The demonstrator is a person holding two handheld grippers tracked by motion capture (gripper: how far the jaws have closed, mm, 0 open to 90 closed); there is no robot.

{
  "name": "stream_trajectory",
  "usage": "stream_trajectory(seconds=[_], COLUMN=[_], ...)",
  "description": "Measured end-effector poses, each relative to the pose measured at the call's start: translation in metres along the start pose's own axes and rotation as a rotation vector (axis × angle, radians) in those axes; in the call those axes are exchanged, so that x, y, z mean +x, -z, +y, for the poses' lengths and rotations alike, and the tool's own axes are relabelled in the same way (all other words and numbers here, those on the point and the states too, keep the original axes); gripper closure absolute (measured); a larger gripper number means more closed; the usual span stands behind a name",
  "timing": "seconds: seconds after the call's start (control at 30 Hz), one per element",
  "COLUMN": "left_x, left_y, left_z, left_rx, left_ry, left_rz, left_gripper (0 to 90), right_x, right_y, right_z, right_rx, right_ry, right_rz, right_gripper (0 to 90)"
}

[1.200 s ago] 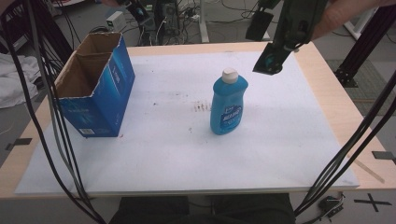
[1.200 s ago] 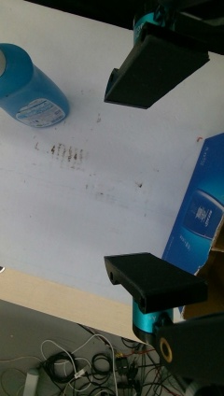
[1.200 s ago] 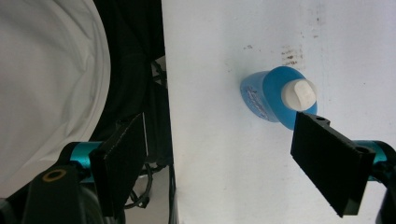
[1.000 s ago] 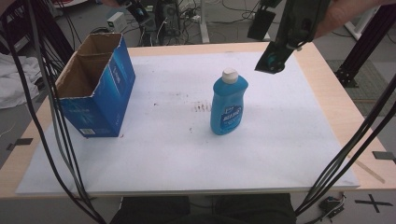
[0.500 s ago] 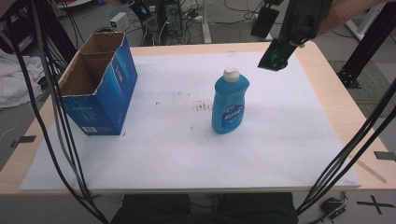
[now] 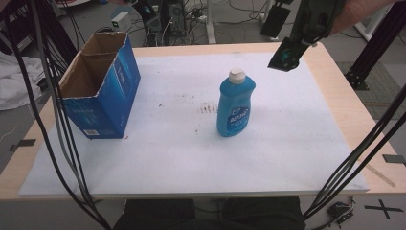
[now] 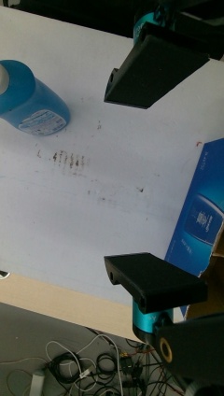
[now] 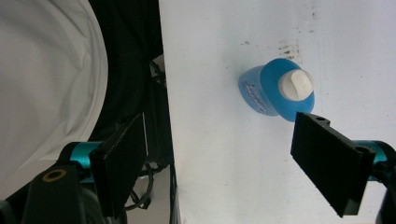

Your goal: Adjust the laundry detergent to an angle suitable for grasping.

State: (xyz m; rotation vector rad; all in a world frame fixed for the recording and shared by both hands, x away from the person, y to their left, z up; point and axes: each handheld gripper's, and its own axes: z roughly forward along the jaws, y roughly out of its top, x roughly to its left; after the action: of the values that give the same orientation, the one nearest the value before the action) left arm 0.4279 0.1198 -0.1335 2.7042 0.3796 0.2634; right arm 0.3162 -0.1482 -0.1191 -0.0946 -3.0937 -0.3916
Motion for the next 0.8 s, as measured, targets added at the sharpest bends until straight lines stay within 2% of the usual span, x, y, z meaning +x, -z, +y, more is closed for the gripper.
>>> stream_trajectory(seconds=[0.5, 0.8], left_x=[-0.007, -0.0081], left_y=[-0.0057, -0.0037], left_z=[0.0074, 0.0053], left_rx=[0.017, 0.018], left_ry=[-0.03, -0.033], left_rz=[-0.019, -0.019], left_gripper=[18.5, 18.5], right_x=[0.0011, -0.0009], right_y=[0.001, 0.0005], right_z=[-0.0011, 0.0004], right_rx=[-0.002, 0.0], right_ry=[0.001, 0.003], right_rz=[0.004, 0.016], right_gripper=[17.8, 17.8])
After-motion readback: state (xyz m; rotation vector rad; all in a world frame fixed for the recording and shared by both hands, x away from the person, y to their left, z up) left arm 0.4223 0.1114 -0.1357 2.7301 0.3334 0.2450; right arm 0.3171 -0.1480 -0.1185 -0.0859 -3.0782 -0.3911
